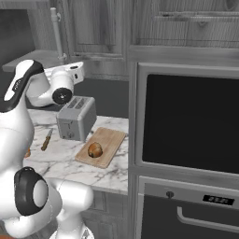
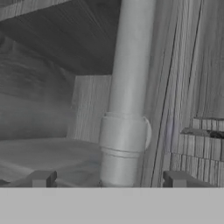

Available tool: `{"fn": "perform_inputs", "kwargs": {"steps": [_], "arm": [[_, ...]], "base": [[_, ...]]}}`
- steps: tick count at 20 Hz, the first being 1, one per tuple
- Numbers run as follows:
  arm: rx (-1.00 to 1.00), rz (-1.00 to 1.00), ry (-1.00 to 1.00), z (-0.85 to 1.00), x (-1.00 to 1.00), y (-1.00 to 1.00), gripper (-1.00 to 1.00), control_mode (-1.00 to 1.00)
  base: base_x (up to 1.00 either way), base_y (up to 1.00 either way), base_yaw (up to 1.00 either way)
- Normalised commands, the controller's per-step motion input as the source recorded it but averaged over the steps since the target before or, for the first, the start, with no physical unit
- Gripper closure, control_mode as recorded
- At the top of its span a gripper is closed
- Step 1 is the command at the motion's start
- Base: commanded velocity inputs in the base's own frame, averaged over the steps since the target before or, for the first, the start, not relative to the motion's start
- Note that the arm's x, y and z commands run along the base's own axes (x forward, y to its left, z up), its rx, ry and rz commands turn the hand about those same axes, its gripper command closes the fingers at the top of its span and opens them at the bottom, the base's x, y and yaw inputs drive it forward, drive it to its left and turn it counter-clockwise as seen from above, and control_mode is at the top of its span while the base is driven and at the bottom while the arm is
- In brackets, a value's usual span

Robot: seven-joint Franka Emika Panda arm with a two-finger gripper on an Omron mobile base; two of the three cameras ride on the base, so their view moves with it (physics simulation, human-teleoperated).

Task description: Pick the bread, place it on the cutting board, pick the jam, place it on the counter, and close the cabinet.

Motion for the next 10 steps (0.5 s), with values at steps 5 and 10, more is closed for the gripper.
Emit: {"fn": "perform_inputs", "kwargs": {"steps": [5,10], "arm": [[0.00,-0.15,0.00,0.00,0.00,0.00,-1.00,-1.00],[0.00,-0.12,0.00,0.00,0.03,0.00,-1.00,-1.00]], "base": [[0.00,0.00,0.00],[0.00,0.00,0.00]]}}
